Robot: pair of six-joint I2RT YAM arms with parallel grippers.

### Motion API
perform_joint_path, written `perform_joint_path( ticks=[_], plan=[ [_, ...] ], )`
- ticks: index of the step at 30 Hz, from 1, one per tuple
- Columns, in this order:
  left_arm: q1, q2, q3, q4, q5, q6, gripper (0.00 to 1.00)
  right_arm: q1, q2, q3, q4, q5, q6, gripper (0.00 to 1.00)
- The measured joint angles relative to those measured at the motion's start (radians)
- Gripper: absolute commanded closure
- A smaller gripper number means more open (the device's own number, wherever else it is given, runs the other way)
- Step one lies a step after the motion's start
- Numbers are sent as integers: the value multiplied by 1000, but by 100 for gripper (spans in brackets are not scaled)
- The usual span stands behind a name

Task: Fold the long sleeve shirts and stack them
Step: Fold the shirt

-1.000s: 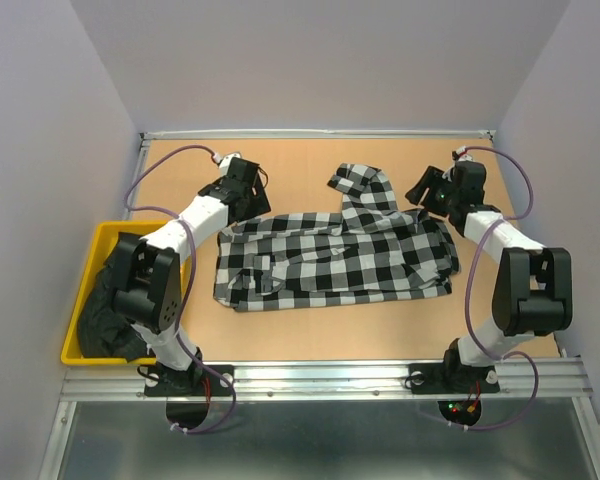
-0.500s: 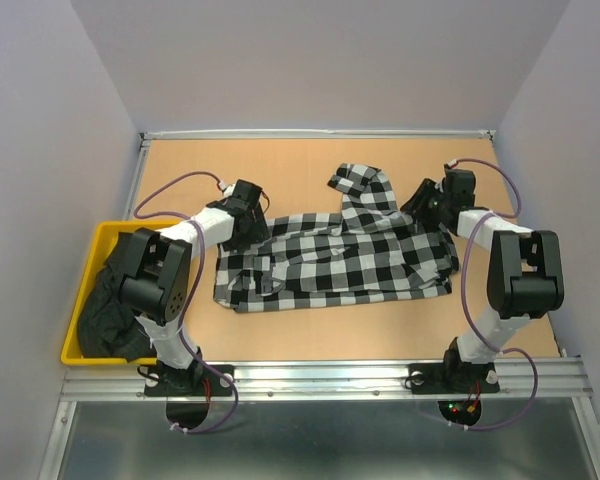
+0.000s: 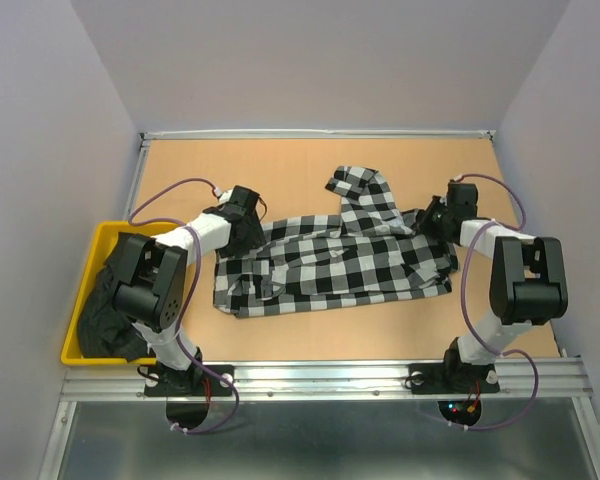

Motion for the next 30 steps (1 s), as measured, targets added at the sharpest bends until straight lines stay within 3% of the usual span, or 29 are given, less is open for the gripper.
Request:
perform_joint_path(
  ticks=[2,6,16,24,30],
  plan=[
    [0,-7,0,-10,-1,0,19,-2,-32,0,-6,21,-9,89],
    [3,-33,4,-31,-1,1,19,-3,-108,2,-35,66,-43,86],
    [19,-73,124,-61,18,35,18,61,-190,71,-124,60,-220,37],
    [19,4,202,-54,25,72,18,311,-85,229,-157,61,-417,34],
    [21,131,274,-53,11,98,18,369,27,288,-180,83,-509,35]
  ],
)
